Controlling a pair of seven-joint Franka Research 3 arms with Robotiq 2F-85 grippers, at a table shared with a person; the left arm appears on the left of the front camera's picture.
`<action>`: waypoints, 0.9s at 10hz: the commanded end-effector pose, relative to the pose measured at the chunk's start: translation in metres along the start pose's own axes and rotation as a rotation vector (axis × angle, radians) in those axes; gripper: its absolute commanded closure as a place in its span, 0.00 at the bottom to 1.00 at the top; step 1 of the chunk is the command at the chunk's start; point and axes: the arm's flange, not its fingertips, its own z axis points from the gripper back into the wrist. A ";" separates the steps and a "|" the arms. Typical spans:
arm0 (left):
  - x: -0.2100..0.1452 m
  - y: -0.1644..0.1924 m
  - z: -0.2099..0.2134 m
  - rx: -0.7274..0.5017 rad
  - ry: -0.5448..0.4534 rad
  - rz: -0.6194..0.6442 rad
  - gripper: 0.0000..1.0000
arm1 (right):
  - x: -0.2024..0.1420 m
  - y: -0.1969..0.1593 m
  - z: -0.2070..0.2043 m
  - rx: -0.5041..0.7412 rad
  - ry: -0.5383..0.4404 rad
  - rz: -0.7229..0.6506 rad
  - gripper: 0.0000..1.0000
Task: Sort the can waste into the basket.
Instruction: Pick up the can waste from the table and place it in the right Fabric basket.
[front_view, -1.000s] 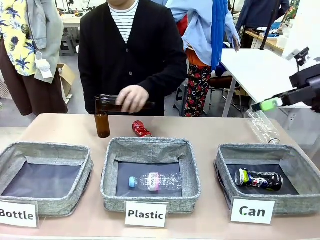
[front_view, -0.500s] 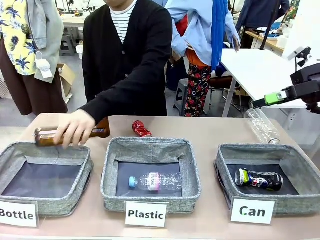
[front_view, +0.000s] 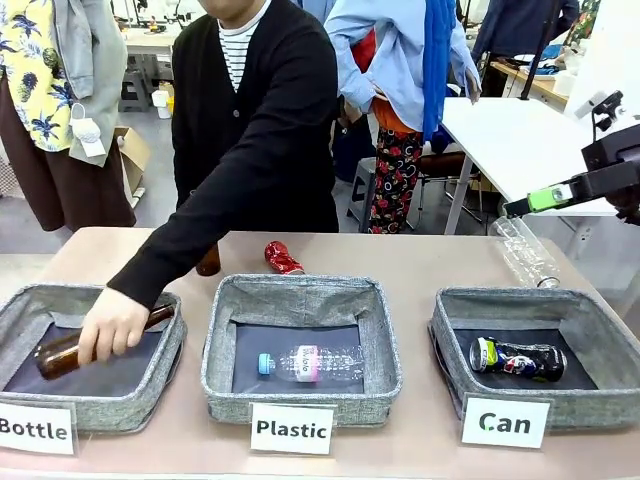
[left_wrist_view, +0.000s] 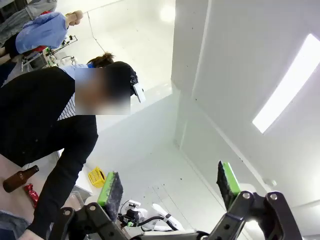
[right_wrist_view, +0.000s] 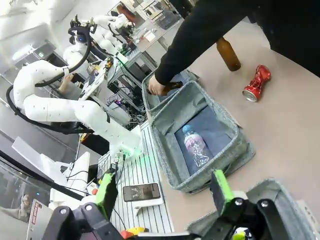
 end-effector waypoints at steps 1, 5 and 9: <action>-0.006 -0.006 -0.003 -0.001 -0.009 -0.023 0.00 | -0.004 0.001 -0.002 -0.013 -0.002 0.018 0.00; -0.019 0.018 -0.040 0.091 0.093 0.008 0.00 | -0.004 0.001 -0.002 -0.013 -0.002 0.018 0.00; -0.087 0.082 -0.106 0.447 0.503 -0.044 0.00 | -0.004 0.001 -0.002 -0.013 -0.002 0.018 0.00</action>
